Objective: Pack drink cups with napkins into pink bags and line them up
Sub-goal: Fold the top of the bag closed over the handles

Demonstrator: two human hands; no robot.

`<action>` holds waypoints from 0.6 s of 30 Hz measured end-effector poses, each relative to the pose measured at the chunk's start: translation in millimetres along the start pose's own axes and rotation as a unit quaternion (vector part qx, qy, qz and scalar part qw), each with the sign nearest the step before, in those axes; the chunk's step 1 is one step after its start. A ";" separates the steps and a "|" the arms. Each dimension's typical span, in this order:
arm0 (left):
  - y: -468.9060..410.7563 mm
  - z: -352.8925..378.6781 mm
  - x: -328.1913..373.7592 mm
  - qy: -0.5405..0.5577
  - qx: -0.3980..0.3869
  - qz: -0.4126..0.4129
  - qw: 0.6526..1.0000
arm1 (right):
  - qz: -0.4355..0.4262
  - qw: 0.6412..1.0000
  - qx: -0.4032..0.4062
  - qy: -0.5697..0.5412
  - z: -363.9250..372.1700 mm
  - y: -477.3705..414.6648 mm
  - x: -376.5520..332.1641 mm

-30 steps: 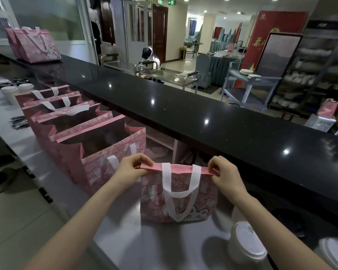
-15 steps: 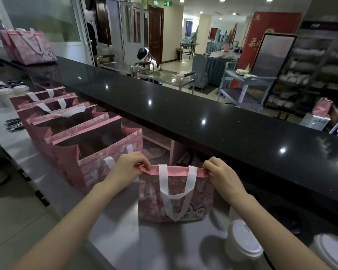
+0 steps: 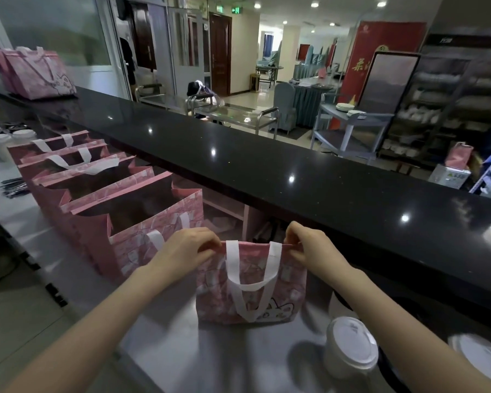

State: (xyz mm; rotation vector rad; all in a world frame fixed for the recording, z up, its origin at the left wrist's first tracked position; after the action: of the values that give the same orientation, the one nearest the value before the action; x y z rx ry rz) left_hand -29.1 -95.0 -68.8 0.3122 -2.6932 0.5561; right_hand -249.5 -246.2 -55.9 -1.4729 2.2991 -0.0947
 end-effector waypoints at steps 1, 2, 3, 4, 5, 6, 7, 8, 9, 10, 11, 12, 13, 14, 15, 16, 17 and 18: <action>-0.2 0.9 0.0 0.009 0.004 -0.013 1.000 | 0.009 1.000 -0.008 -0.006 1.8 -1.5 -0.6; -0.3 2.1 -0.3 0.022 0.005 -0.029 0.999 | 0.013 1.000 -0.014 -0.005 3.1 -2.5 -1.0; -0.7 3.6 -1.5 0.036 0.008 -0.047 0.998 | 0.012 1.000 -0.015 0.001 4.0 -3.0 -1.2; -1.4 5.4 -2.8 0.047 0.010 -0.063 0.997 | 0.009 1.000 -0.013 0.008 4.7 -3.0 -1.6; -1.8 7.2 -3.7 0.051 0.011 -0.073 0.996 | 0.005 1.000 -0.008 0.011 5.6 -2.6 -2.0; -2.5 9.0 -4.2 0.051 0.011 -0.078 0.996 | 0.003 1.000 -0.002 0.009 6.0 -2.0 -2.6; -3.2 10.2 -4.7 0.056 0.007 -0.081 0.995 | 0.005 1.000 -0.001 0.002 6.1 -1.7 -2.6; -3.8 10.5 -5.0 0.071 -0.008 -0.088 0.993 | 0.012 1.000 -0.007 -0.012 5.4 -1.5 -1.6; -4.6 9.8 -5.0 0.094 -0.035 -0.098 0.990 | 0.026 0.999 -0.020 -0.034 3.9 -1.6 0.7; -5.2 8.0 -4.8 0.123 -0.069 -0.108 0.984 | 0.043 0.996 -0.043 -0.059 1.5 -2.2 3.6; -6.1 5.6 -4.5 0.149 -0.102 -0.115 0.977 | 0.061 0.992 -0.067 -0.091 -0.7 -2.9 5.9; -7.6 3.5 -3.9 0.166 -0.128 -0.123 0.970 | 0.076 0.985 -0.088 -0.131 -2.6 -4.0 6.8; -9.9 1.4 -2.2 0.176 -0.142 -0.133 0.965 | 0.087 0.976 -0.094 -0.178 -4.0 -6.3 6.0; -13.0 0.8 1.5 0.176 -0.146 -0.139 0.964 | 0.092 0.969 -0.084 -0.215 -4.8 -9.5 3.3; -16.5 1.5 7.2 0.158 -0.139 -0.136 0.968 | 0.090 0.967 -0.068 -0.230 -5.2 -13.2 -1.1; -20.1 3.5 15.4 0.123 -0.127 -0.124 0.976 | 0.082 0.971 -0.058 -0.218 -4.5 -16.9 -7.1; -22.5 8.1 24.1 0.079 -0.121 -0.105 0.984 | 0.070 0.977 -0.062 -0.191 -1.4 -19.9 -13.7; -23.6 15.6 32.4 0.035 -0.121 -0.085 0.988 | 0.054 0.983 -0.079 -0.158 3.9 -22.2 -21.0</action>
State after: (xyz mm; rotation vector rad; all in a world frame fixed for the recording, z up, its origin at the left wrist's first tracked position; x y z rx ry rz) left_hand -56.7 -127.2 -61.2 0.4395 -2.5980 0.1831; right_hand -221.5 -236.8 -47.2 -1.3230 2.1571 0.3369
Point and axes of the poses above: each hand's wrist, its own y-axis away from the middle knuckle, its own z-axis out of the palm, x = y × z, the point moved 4 cm from there along -y, towards the middle knuckle, and after that the axes turned 11 degrees about -z, right-handed, at the moved point
